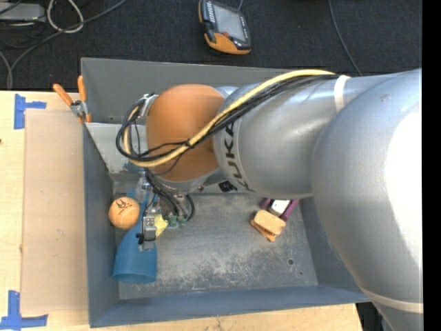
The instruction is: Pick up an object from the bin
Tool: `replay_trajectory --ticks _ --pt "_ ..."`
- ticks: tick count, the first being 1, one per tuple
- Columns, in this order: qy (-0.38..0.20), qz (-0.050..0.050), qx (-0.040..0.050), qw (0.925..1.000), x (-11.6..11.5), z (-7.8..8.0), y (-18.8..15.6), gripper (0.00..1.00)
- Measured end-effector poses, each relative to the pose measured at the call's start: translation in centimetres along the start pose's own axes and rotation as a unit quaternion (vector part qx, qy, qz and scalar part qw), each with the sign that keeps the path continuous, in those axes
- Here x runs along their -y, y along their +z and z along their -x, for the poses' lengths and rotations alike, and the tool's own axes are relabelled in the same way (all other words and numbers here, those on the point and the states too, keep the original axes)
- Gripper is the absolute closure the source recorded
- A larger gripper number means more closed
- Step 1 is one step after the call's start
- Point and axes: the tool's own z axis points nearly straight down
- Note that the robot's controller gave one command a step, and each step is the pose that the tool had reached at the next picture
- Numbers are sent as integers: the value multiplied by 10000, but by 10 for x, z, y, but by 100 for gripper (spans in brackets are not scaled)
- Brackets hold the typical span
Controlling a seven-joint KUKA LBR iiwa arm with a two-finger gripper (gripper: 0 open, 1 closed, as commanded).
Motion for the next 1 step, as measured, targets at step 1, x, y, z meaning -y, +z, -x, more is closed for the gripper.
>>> replay_trajectory --ticks 1 --pt "-2882 1 -9 9576 51 33 84 0"
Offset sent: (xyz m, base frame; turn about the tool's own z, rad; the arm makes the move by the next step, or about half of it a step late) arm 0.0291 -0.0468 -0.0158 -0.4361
